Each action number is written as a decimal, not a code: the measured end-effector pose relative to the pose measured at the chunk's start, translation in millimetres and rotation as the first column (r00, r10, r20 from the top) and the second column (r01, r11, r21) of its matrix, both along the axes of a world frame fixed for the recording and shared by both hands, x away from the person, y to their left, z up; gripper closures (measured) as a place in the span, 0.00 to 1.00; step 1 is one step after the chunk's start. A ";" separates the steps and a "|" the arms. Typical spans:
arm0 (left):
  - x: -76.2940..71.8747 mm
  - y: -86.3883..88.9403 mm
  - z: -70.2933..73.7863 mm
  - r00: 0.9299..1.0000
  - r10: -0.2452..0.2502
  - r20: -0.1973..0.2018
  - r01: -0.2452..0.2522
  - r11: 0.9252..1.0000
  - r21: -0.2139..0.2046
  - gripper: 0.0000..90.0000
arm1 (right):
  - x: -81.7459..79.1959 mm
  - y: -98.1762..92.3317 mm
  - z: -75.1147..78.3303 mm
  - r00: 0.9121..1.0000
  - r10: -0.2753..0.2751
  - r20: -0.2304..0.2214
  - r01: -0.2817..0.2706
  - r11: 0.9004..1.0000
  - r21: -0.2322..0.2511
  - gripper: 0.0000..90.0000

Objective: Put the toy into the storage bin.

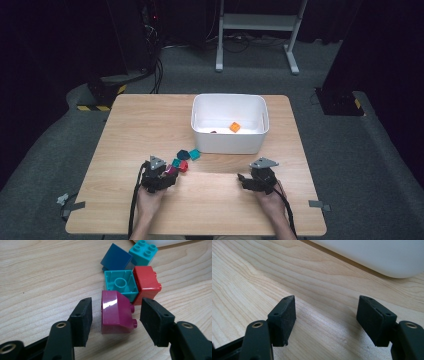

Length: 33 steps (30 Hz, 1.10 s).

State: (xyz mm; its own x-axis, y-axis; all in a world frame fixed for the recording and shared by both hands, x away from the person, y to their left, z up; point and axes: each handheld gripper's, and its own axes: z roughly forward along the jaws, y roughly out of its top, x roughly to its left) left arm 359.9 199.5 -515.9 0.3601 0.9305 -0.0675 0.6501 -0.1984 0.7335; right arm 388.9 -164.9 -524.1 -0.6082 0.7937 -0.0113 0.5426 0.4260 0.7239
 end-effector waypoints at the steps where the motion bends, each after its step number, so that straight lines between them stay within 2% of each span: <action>1: -0.1 -0.4 -0.5 1.000 -0.001 0.001 0.001 1.000 0.005 0.51 | 0.0 0.0 0.0 1.000 0.000 0.000 0.000 1.000 0.000 0.35; 9: -2.9 0.3 -4.6 1.000 -0.011 -0.002 0.011 1.000 0.009 0.62 | 0.0 0.0 0.0 1.000 0.000 0.000 0.000 1.000 0.000 0.35; 16: -4.7 0.4 -4.0 1.000 -0.014 0.009 0.014 1.000 0.016 0.63 | 0.0 0.0 0.0 1.000 0.000 0.000 0.000 1.000 0.000 0.35; 21: -6.8 2.2 -2.5 1.000 -0.018 0.001 0.018 1.000 0.020 0.64 | -0.1 0.1 0.0 1.000 -0.001 -0.001 0.001 1.000 0.001 0.35; 33: -9.6 9.8 8.7 1.000 -0.021 0.013 0.021 0.999 -0.027 0.64 | 0.0 0.0 0.0 1.000 0.000 0.000 0.000 1.000 0.000 0.35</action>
